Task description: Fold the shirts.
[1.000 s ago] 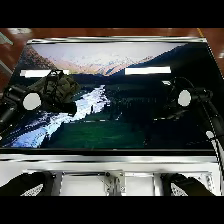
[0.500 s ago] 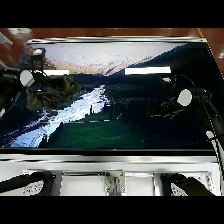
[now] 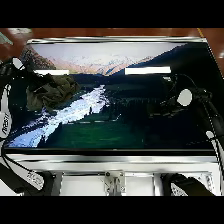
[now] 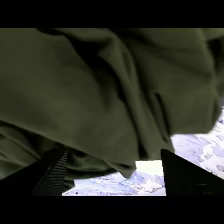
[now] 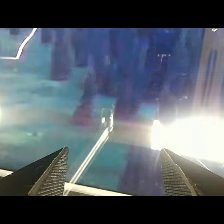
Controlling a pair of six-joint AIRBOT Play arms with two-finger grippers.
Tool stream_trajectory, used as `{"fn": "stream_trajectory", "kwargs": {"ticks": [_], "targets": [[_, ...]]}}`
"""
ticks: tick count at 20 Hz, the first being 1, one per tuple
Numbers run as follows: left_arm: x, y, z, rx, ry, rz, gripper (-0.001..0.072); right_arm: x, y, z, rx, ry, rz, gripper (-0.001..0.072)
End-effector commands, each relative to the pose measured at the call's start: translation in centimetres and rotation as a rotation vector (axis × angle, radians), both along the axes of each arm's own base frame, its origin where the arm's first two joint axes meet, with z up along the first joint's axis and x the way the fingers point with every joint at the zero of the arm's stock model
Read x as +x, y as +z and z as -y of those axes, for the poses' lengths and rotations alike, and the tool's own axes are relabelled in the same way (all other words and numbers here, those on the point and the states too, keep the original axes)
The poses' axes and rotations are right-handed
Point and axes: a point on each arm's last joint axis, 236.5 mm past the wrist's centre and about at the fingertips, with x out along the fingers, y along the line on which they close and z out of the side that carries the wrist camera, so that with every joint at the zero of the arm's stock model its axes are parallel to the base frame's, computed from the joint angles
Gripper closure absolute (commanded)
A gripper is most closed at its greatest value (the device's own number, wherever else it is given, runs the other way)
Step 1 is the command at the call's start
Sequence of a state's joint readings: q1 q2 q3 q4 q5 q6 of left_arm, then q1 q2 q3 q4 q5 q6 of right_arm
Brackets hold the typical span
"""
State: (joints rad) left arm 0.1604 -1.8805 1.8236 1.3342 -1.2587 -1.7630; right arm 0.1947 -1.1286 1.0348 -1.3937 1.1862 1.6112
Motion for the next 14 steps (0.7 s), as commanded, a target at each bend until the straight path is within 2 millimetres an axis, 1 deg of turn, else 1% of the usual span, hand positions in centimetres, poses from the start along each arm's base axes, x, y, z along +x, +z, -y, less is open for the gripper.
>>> {"fn": "stream_trajectory", "kwargs": {"ticks": [1, 4, 7, 8, 9, 10, 11, 12, 13, 14], "targets": [[0.2, -3.0, -1.3, -0.039, 0.055, -0.05, -0.0013, 0.1, 0.0, 0.0, 0.004, -0.01, 0.003, 0.0025], [1.3, -4.4, -1.1, -0.031, 0.044, -0.025, -0.0013, 0.1, 0.0, 0.0, 0.008, -0.024, -0.001, 0.0025], [1.9, -5.8, -0.1, -0.037, 0.039, -0.022, -0.0004, 0.1, 0.0, 0.0, 0.014, -0.047, -0.006, 0.0025], [1.9, -6.1, 0.2, -0.042, 0.039, -0.03, 0.016, 0.1, 0.0, 0.0, 0.014, -0.047, -0.006, 0.0025], [1.9, -6.1, 0.9, -0.065, 0.03, -0.03, 0.0547, 0.1, 0.0, -0.1, 0.014, -0.047, -0.006, 0.0025], [2.2, -5.3, 2.4, -0.123, -0.012, -0.004, 0.0666, 0.1, 0.0, 0.0, 0.014, -0.047, -0.006, 0.0025], [2.8, -3.8, 4.2, -0.196, -0.055, 0.044, 0.0667, 0.1, 0.0, 0.0, 0.01, -0.046, -0.005, 0.0025], [3.7, -1.3, 6.2, -0.272, -0.093, 0.11, 0.0667, 0.2, 0.0, 0.2, 0.003, -0.042, -0.002, 0.0025], [4.3, 1.7, 7.9, -0.322, -0.139, 0.179, 0.0667, 0.2, 0.0, 0.4, -0.006, -0.037, 0.003, 0.0025], [4.6, 5.5, 9.6, -0.343, -0.195, 0.261, 0.0668, 0.4, -0.1, 0.9, -0.032, -0.025, 0.014, 0.0025]]}}
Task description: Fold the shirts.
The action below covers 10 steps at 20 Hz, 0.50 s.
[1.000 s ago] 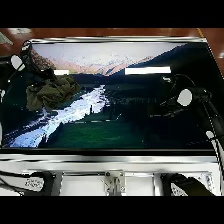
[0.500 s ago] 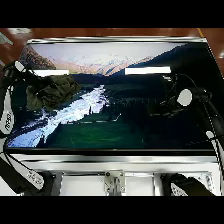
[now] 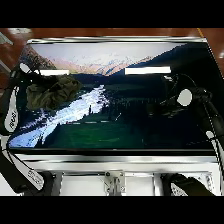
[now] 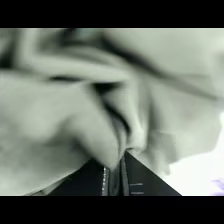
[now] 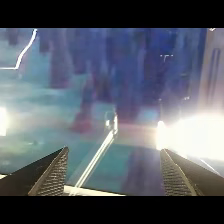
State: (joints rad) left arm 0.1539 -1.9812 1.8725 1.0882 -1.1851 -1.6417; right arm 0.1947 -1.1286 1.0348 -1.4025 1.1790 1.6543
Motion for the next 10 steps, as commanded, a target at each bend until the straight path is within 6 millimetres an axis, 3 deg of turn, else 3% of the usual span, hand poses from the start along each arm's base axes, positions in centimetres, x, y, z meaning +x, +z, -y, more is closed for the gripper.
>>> {"fn": "stream_trajectory", "kwargs": {"ticks": [1, 3, 5, 6, 8, 10], "targets": [[1.1, 10.9, 6.4, -0.137, -0.16, 0.26, 0.0668, 0.6, -0.1, 1.4, -0.07, 0.023, 0.033, 0.0025], [-1.0, 19.3, 9.5, -0.106, -0.246, 0.419, 0.0668, 0.8, -0.1, 2.8, -0.134, 0.031, 0.042, 0.0025], [-5.3, 27.0, 12.9, -0.083, -0.339, 0.547, 0.0667, -0.3, -0.2, 3.4, -0.164, 0.047, -0.008, 0.0025], [-7.7, 29.6, 14.4, -0.054, -0.389, 0.591, 0.0668, -1.0, -0.1, 3.6, -0.175, 0.072, -0.036, 0.0025], [-12.2, 32.9, 16.6, 0.033, -0.461, 0.637, 0.0668, -2.4, 0.1, 3.9, -0.197, 0.126, -0.074, 0.0025], [-15.4, 33.6, 18.3, 0.113, -0.503, 0.629, 0.0668, -3.9, 0.6, 5.5, -0.264, 0.155, -0.115, 0.0025]]}}
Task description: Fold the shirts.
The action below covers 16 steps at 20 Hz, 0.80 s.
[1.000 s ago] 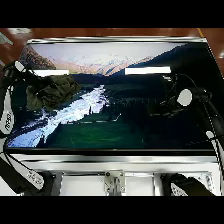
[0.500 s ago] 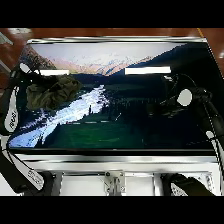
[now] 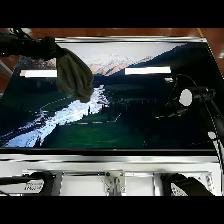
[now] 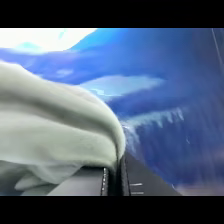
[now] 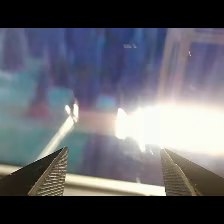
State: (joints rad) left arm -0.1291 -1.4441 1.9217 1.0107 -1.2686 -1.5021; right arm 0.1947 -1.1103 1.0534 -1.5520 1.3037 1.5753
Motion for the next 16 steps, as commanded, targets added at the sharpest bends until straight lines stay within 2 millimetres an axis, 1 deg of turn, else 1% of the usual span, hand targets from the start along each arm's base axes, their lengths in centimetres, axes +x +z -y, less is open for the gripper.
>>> {"fn": "stream_trajectory", "kwargs": {"ticks": [1, 2, 4, 5, 7, 9, 11, 13, 14, 15, 16], "targets": [[-6.6, 2.9, 2.9, 0.146, -0.057, 0.059, 0.0668, -2.9, 0.9, 3.4, -0.145, 0.051, -0.082, 0.0025], [-7.6, 2.2, 4.3, 0.165, -0.087, 0.041, 0.0667, -3.5, 1.5, 4.8, -0.203, 0.047, -0.085, 0.0025], [-9.7, -0.2, 8.2, 0.174, -0.173, -0.007, 0.0667, -4.6, 3.1, 7.2, -0.298, 0.053, -0.081, 0.0025], [-10.8, -2.0, 10.3, 0.175, -0.212, -0.043, 0.0668, -5.1, 3.8, 7.9, -0.325, 0.059, -0.076, 0.0025], [-13.0, -6.3, 14.4, 0.171, -0.271, -0.109, 0.0668, -5.9, 5.0, 8.4, -0.338, 0.065, -0.056, 0.0025], [-15.0, -11.1, 18.2, 0.147, -0.285, -0.171, 0.0667, -6.3, 5.5, 8.1, -0.318, 0.062, -0.037, 0.0025], [-16.6, -15.2, 21.9, 0.085, -0.276, -0.222, 0.0667, -6.4, 5.3, 7.2, -0.274, 0.059, -0.038, 0.0025], [-18.8, -17.8, 25.0, 0.045, -0.315, -0.288, 0.0667, -5.9, 5.1, 5.2, -0.19, 0.055, -0.018, 0.0025], [-19.4, -18.7, 25.9, 0.052, -0.343, -0.295, 0.0652, -5.7, 5.0, 4.2, -0.145, 0.049, -0.006, 0.0025], [-19.4, -19.2, 26.2, 0.069, -0.361, -0.288, 0.0399, -5.4, 5.0, 3.4, -0.11, 0.044, 0.008, 0.0025], [-18.7, -19.2, 25.8, 0.068, -0.345, -0.288, 0.009, -5.1, 5.1, 2.9, -0.087, 0.038, 0.02, 0.0025]]}}
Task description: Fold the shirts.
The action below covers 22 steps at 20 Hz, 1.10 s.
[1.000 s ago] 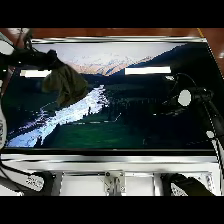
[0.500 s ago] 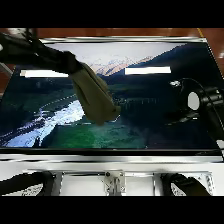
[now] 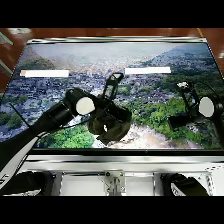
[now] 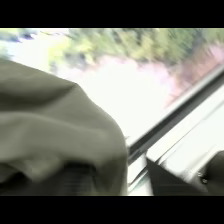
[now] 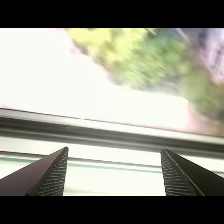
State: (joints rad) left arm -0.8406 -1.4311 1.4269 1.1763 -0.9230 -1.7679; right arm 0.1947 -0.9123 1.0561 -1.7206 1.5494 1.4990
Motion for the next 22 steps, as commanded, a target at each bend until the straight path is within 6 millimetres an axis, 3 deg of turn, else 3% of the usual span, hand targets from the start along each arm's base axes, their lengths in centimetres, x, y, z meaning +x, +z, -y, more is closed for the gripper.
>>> {"fn": "stream_trajectory", "kwargs": {"ticks": [1, 3, 7, 9, 11, 13, 15, 17, 19, 22], "targets": [[0.4, -1.7, 0.7, -0.013, 0.038, -0.045, -0.0008, 0.9, 0.2, -2.5, 0.114, -0.014, 0.045, 0.0025], [3.0, -0.9, -4.1, 0.049, 0.091, -0.1, -0.0008, 1.2, 0.3, -2.5, 0.113, -0.012, 0.061, 0.0025], [6.4, 0.6, -16.6, 0.178, 0.165, -0.147, 0.0026, 2.2, 0.4, -1.7, 0.079, -0.012, 0.101, 0.0025], [6.8, -0.3, -21.7, 0.21, 0.248, -0.193, 0.0062, 2.5, -0.3, -1.1, 0.049, -0.011, 0.106, 0.0026], [5.4, -3.3, -25.0, 0.226, 0.322, -0.299, 0.0028, 2.3, -1.7, -0.7, 0.026, -0.011, 0.073, 0.0025], [2.7, -7.4, -25.6, 0.188, 0.352, -0.457, 0.001, 2.1, -3.6, -0.8, 0.025, -0.009, 0.03, 0.0026], [1.1, -10.5, -23.9, 0.086, 0.366, -0.54, -0.0013, 1.9, -5.4, -0.9, 0.021, -0.012, -0.021, 0.0025], [0.8, -12.4, -22.1, -0.017, 0.401, -0.557, -0.0013, 1.7, -6.7, -1.3, 0.03, -0.013, -0.068, 0.0026], [0.8, -14.5, -21.9, -0.034, 0.465, -0.569, -0.0013, 1.8, -7.6, -2.1, 0.059, -0.015, -0.096, 0.0026], [0.9, -16.1, -20.9, -0.042, 0.465, -0.582, -0.0013, 1.9, -8.7, -3.3, 0.104, -0.021, -0.125, 0.0025]]}}
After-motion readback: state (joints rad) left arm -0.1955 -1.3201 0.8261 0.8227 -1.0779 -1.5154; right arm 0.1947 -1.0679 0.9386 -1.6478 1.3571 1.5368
